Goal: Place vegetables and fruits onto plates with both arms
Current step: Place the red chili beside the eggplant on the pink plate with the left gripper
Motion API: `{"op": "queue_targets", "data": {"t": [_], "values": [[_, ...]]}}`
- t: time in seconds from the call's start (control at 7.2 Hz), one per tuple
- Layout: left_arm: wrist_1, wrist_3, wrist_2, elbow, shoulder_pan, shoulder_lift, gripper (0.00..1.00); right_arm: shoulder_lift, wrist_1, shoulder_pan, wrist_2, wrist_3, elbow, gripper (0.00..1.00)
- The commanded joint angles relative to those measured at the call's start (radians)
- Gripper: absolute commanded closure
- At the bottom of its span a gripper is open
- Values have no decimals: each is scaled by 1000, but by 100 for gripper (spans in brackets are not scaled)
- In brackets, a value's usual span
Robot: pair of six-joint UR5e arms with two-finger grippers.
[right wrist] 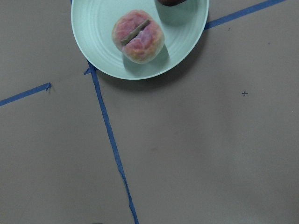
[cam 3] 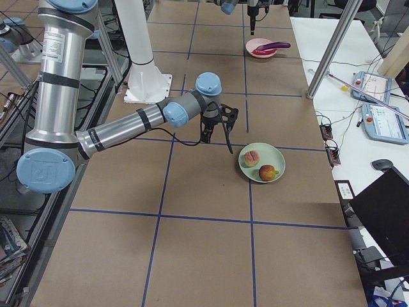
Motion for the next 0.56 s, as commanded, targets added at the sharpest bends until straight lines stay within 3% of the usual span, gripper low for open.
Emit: {"op": "queue_targets", "data": {"t": [0.0, 0.28, 0.42], "values": [[6, 237, -66, -174, -118, 186, 0, -54, -6, 75, 2, -113, -10, 0], [120, 650, -61, -168, -283, 280, 0, -118, -15, 183, 2, -418, -63, 0], [188, 824, -66, -144, -363, 286, 0, -123, -81, 233, 0, -546, -63, 0]]}}
